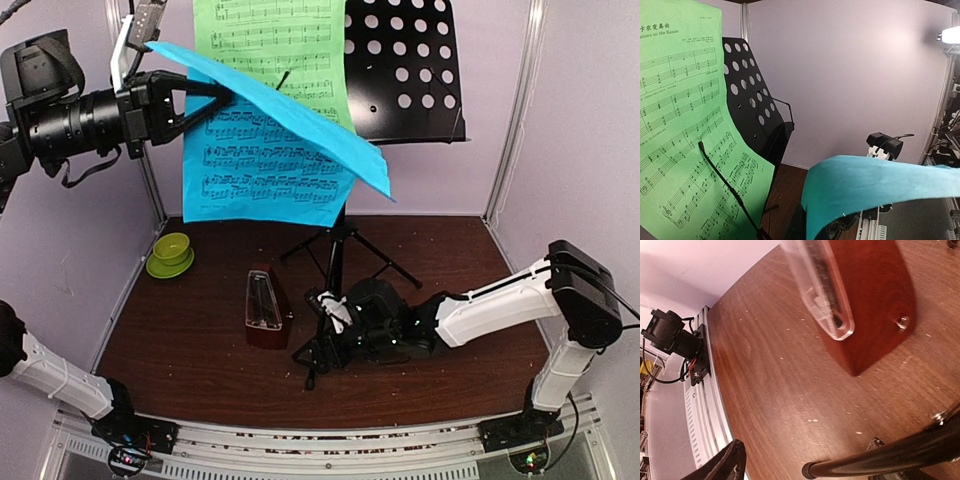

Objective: Set up the instrument practice props

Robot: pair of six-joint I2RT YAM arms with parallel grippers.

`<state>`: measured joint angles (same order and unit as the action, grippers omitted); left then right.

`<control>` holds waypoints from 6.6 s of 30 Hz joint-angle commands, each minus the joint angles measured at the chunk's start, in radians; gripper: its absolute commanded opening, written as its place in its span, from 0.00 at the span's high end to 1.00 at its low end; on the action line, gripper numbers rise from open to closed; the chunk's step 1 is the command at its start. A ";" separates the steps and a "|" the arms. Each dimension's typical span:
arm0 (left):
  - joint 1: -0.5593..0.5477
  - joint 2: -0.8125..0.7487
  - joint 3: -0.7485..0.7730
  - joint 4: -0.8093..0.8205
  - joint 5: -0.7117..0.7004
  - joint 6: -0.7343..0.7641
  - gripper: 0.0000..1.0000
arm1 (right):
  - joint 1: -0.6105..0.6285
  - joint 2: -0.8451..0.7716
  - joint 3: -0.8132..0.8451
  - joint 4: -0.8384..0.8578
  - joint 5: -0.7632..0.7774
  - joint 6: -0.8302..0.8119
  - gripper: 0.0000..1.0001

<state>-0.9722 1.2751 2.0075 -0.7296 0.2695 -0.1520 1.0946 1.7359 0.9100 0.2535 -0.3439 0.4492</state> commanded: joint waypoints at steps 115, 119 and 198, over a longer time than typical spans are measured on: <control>-0.079 0.359 0.358 0.234 -0.592 -0.089 1.00 | 0.017 -0.309 1.114 -0.944 0.964 -0.469 0.91; -0.079 0.363 0.358 0.243 -0.600 -0.064 1.00 | 0.016 -0.333 1.075 -0.895 0.967 -0.484 1.00; -0.155 0.529 0.404 0.431 -0.478 0.189 0.97 | 0.018 -0.587 0.551 -0.194 0.806 -0.644 1.00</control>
<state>-1.1252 1.8046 2.3787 -0.3302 -0.2176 0.0463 1.1149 1.1797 1.4643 0.0250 0.4789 -0.1764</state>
